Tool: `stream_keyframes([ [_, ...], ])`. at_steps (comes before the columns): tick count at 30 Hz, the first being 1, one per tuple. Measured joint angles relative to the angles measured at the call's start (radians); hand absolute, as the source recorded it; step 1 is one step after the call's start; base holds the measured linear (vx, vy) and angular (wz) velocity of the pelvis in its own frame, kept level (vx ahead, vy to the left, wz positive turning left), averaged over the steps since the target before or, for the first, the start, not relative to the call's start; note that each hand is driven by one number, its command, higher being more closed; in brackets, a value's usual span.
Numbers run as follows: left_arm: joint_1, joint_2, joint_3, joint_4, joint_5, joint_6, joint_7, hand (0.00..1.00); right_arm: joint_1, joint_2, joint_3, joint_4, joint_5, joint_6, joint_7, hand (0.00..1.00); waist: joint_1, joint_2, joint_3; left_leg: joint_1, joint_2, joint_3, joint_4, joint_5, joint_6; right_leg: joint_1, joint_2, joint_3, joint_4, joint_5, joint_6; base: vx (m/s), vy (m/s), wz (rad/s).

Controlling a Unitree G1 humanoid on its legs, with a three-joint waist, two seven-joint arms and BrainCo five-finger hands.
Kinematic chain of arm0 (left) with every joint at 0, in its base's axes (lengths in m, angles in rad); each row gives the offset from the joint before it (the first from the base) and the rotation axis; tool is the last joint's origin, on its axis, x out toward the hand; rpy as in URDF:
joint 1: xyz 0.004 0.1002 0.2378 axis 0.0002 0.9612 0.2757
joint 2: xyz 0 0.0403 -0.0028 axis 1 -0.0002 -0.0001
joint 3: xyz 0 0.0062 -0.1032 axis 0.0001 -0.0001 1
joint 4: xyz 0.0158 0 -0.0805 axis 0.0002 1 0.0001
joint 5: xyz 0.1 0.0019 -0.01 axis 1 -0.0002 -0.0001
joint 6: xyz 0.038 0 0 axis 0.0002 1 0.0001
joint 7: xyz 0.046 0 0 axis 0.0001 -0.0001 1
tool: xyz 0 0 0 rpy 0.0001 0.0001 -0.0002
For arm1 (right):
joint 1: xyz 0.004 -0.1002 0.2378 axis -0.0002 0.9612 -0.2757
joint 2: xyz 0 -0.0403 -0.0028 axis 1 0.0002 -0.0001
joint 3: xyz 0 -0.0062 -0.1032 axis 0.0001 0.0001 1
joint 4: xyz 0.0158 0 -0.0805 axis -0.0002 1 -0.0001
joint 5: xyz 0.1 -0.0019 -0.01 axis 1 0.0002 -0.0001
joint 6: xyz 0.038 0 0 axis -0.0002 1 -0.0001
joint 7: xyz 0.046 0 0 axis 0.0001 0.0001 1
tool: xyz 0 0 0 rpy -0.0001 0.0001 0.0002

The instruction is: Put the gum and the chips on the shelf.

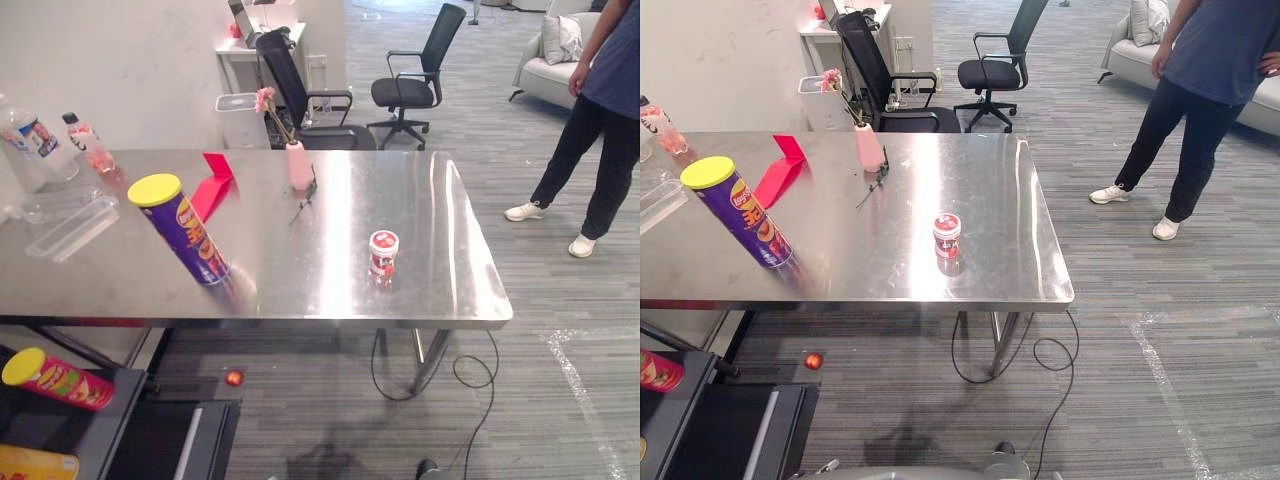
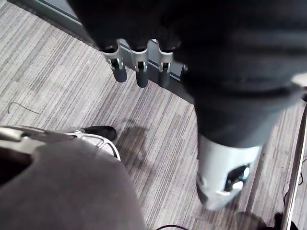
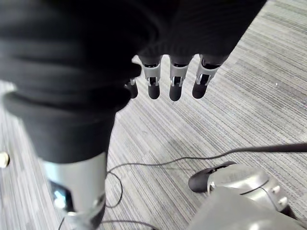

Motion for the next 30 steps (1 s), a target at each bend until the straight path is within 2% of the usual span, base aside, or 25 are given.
stream_keyframes([
  [2, 0.004, -0.007, 0.023, -0.013, 0.002, 0.001, 0.001, 0.0, -0.001, -0.003, -0.062, -0.009, 0.062, 0.009, -0.034, 0.0, 0.014, -0.002, -0.006, 0.009, 0.0, 0.007, 0.002, -0.006, -0.001, 0.013, 0.004, 0.001, -0.016, 0.009, 0.003, 0.08, 0.007, -0.07],
  [5, 0.026, -0.015, 0.06, -0.059, 0.012, 0.012, -0.003, 0.0, -0.023, -0.019, -0.191, -0.066, 0.132, 0.011, -0.085, 0.0, 0.016, -0.013, -0.016, 0.009, -0.001, 0.011, 0.002, -0.013, 0.002, 0.015, 0.001, 0.001, -0.023, 0.01, 0.004, 0.06, 0.006, -0.05],
  [9, 0.042, -0.016, 0.094, -0.085, 0.05, 0.019, -0.009, 0.0, -0.066, -0.12, -0.355, -0.185, 0.167, 0.003, -0.105, 0.0, 0.018, -0.03, -0.023, 0.021, -0.009, 0.016, 0.002, -0.029, 0.006, 0.025, -0.007, 0.001, -0.023, 0.01, 0.003, 0.03, 0.008, -0.04],
  [14, 0.068, -0.016, 0.091, -0.115, 0.056, 0.018, -0.029, 0.0, -0.125, -0.243, -0.391, -0.385, 0.157, -0.031, -0.126, 0.0, 0.016, -0.033, -0.032, 0.022, -0.018, 0.022, 0.002, -0.039, 0.01, 0.016, -0.015, 0.005, -0.023, 0.01, 0.004, -0.01, -0.005, -0.06],
  [15, 0.073, -0.016, 0.09, -0.115, 0.056, 0.018, -0.031, 0.0, -0.149, -0.262, -0.391, -0.426, 0.122, -0.034, -0.124, 0.0, 0.015, -0.032, -0.032, 0.018, -0.02, 0.025, 0.002, -0.039, 0.011, 0.009, -0.015, 0.009, -0.021, 0.01, 0.004, 0.0, -0.021, -0.07],
  [19, 0.079, -0.017, 0.078, -0.115, 0.057, 0.018, -0.04, 0.0, -0.196, -0.289, -0.385, -0.533, 0.071, -0.042, -0.099, 0.0, 0.014, -0.024, -0.035, 0.013, -0.018, 0.024, 0.003, -0.04, 0.01, 0.005, -0.013, 0.009, -0.022, 0.01, 0.005, 0.0, -0.04, -0.01],
  [22, 0.081, -0.018, 0.069, -0.121, 0.073, 0.017, -0.042, 0.0, -0.229, -0.318, -0.355, -0.619, 0.006, -0.051, -0.039, 0.0, 0.014, -0.017, -0.037, -0.01, -0.011, 0.024, 0.037, -0.057, 0.009, -0.009, -0.014, 0.014, -0.017, 0.01, 0.005, -0.01, -0.045, -0.05],
  [27, 0.097, -0.019, 0.048, -0.135, 0.098, 0.008, -0.041, 0.0, -0.23, -0.372, -0.233, -0.835, -0.122, -0.065, 0.112, 0.0, 0.012, -0.009, -0.041, -0.014, -0.004, 0.021, 0.067, -0.076, 0.008, -0.009, -0.01, 0.024, -0.016, 0.01, 0.005, -0.01, -0.045, -0.09],
  [30, 0.102, -0.018, 0.043, -0.149, 0.123, 0.007, -0.041, 0.0, -0.23, -0.398, -0.137, -0.975, -0.186, -0.066, 0.258, 0.0, 0.014, -0.011, -0.04, -0.015, -0.003, 0.018, 0.073, -0.081, 0.006, -0.009, -0.008, 0.024, -0.017, 0.01, 0.005, -0.03, -0.044, 0.0],
])
